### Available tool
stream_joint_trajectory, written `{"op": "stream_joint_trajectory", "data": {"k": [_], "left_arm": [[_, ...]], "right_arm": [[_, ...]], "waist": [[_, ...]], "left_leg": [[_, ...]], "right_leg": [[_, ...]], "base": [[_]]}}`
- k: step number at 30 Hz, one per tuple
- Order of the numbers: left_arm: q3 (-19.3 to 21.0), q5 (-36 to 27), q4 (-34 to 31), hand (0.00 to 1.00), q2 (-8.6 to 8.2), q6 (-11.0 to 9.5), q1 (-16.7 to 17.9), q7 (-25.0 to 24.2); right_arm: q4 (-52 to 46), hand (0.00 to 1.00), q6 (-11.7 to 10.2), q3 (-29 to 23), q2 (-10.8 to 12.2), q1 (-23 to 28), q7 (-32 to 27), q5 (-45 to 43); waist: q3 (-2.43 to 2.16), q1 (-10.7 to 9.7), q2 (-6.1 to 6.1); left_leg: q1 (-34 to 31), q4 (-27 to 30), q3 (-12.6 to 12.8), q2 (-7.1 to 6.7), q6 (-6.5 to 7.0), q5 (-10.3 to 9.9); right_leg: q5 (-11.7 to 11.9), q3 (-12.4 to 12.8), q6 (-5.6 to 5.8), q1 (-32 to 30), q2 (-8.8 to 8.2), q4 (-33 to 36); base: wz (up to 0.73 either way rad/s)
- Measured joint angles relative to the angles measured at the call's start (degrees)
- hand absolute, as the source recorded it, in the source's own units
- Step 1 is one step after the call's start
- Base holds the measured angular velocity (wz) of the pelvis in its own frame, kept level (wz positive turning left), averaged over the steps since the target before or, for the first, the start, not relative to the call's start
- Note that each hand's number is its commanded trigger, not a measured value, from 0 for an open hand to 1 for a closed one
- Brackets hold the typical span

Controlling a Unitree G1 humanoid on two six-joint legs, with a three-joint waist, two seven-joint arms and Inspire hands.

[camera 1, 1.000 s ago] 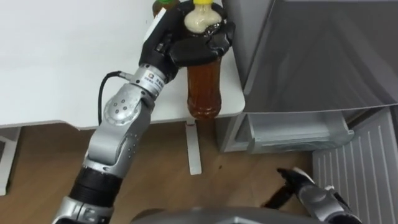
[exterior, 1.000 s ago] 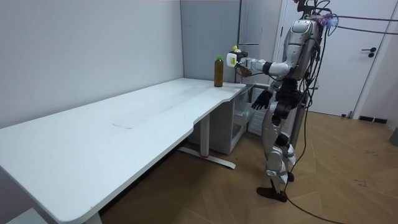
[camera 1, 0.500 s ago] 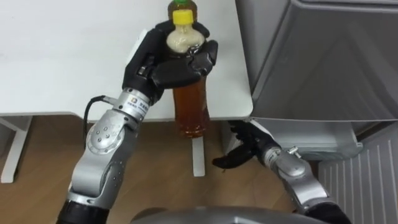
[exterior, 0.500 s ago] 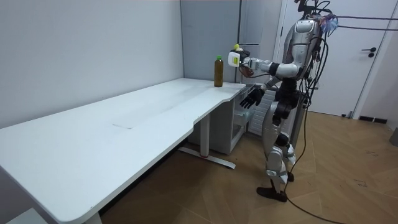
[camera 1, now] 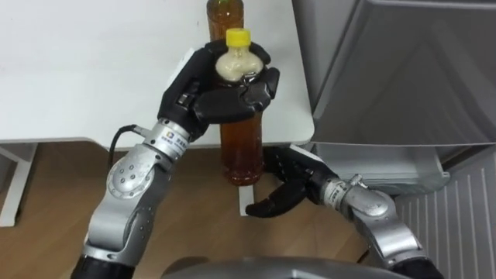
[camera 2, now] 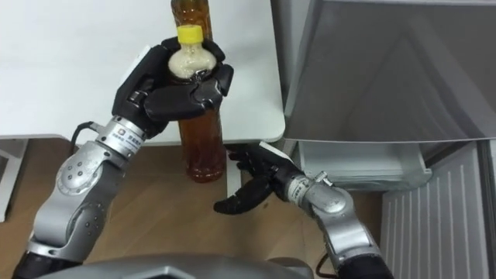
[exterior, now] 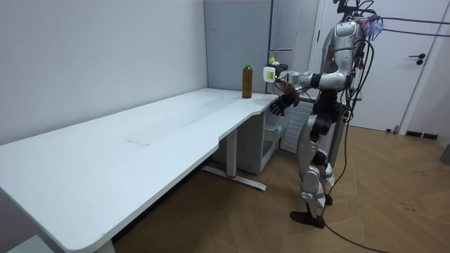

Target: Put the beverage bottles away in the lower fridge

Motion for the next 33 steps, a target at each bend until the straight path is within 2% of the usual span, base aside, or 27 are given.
{"op": "stream_joint_trajectory", "data": {"k": [6,9,13,17,21,26,33], "left_arm": [[-1.6,0.0,0.6,1.00,0.38,0.0,0.1,-2.5],[-2.7,0.0,1.4,1.00,1.28,0.1,0.1,-3.9],[-3.5,-1.1,2.3,1.00,1.39,0.9,0.1,-4.8],[-3.5,-1.7,2.9,1.00,1.42,1.0,0.1,-5.5],[-3.5,-2.4,3.8,1.00,1.45,1.2,0.0,-6.0],[-3.7,-2.4,5.5,1.00,1.56,1.3,0.0,-7.6],[-4.4,-2.4,5.9,1.00,3.87,1.3,0.1,-9.7]], "right_arm": [[-3.4,0.00,1.1,1.9,-1.4,0.3,6.8,3.5],[-3.6,0.00,1.3,3.0,-1.6,0.3,9.4,3.5],[-3.6,0.00,3.5,4.3,-2.6,0.4,12.9,5.0],[-3.6,0.00,4.4,5.0,-3.5,0.5,13.8,7.9],[-3.6,0.00,5.2,5.0,-4.7,0.6,14.9,10.4],[-3.7,0.00,6.2,5.0,-4.9,0.6,16.2,13.0],[-6.1,0.00,6.2,5.2,-5.2,0.7,19.0,18.9]], "waist": [[-0.04,0.1,-0.11],[-0.14,0.5,-0.48],[-0.15,1.6,-1.06],[-0.09,2.8,-1.34],[-0.04,3.1,-1.54],[-0.02,3.2,-1.52],[0.01,3.0,-1.41]], "left_leg": [[-0.4,0.3,-0.1,0.04,0.00,0.0],[-0.6,0.4,-0.1,0.09,0.01,0.0],[-1.1,1.0,0.0,0.23,0.07,0.0],[-1.9,1.5,0.0,0.32,0.13,-0.1],[-3.6,2.5,-0.1,0.47,0.22,-0.2],[-4.0,3.4,0.0,0.53,0.45,-0.3],[-3.9,3.2,-0.5,0.50,0.46,-0.3]], "right_leg": [[0.0,-0.3,0.00,0.1,0.00,0.1],[0.0,-0.2,0.00,-0.2,0.02,0.4],[0.0,0.0,0.00,-0.8,0.01,1.0],[0.0,-0.1,0.00,-1.5,0.05,1.5],[0.0,-0.2,-0.01,-3.1,0.06,2.5],[0.0,-0.2,-0.01,-3.3,0.03,3.0],[0.0,-0.1,-0.04,-3.1,0.02,3.1]], "base": [[0.01],[-0.01],[-0.02],[0.00],[0.00],[0.00],[0.00]]}}
